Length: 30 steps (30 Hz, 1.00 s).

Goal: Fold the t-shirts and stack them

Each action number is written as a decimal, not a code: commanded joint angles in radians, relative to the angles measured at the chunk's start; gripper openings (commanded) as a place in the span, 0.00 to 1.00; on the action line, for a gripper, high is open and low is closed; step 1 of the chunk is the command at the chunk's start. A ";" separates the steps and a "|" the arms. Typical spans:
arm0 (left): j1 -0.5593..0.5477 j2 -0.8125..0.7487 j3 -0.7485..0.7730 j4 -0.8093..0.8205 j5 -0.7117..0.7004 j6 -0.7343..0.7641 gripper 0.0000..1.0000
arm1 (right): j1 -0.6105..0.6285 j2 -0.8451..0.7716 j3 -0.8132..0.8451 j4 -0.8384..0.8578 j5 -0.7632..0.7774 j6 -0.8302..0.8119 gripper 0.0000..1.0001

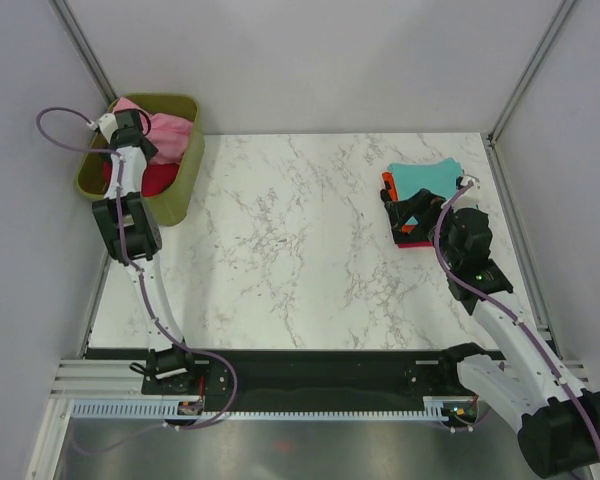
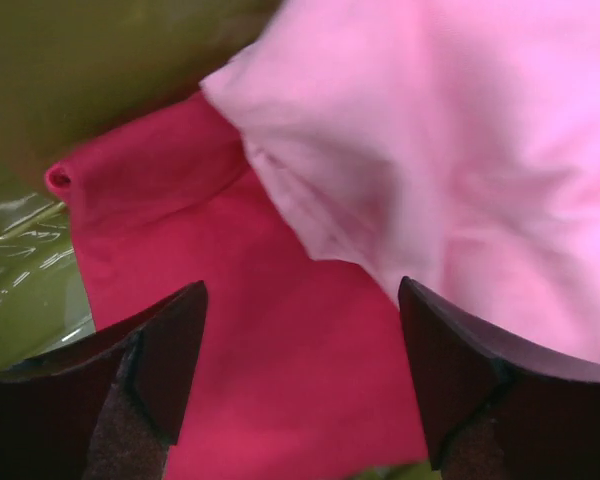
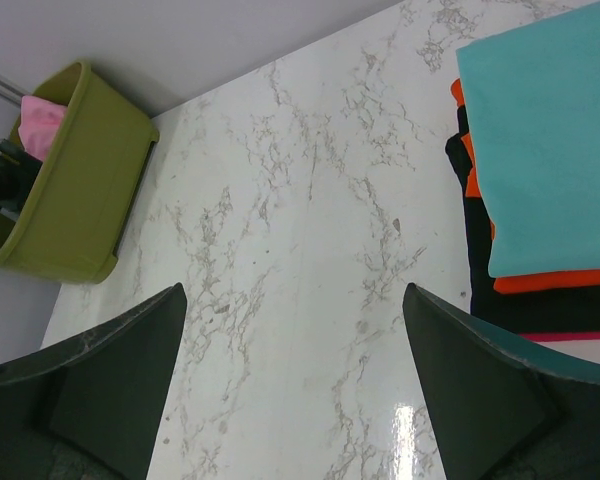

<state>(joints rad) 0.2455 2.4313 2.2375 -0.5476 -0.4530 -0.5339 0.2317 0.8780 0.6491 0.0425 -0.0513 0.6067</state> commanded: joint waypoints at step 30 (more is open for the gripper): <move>-0.109 -0.344 0.017 0.054 -0.004 0.069 0.83 | 0.000 0.021 0.006 0.036 -0.002 0.007 0.98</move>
<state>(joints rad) 0.1345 1.9968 2.2547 -0.4744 -0.3981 -0.5167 0.2317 0.8951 0.6456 0.0460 -0.0513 0.6140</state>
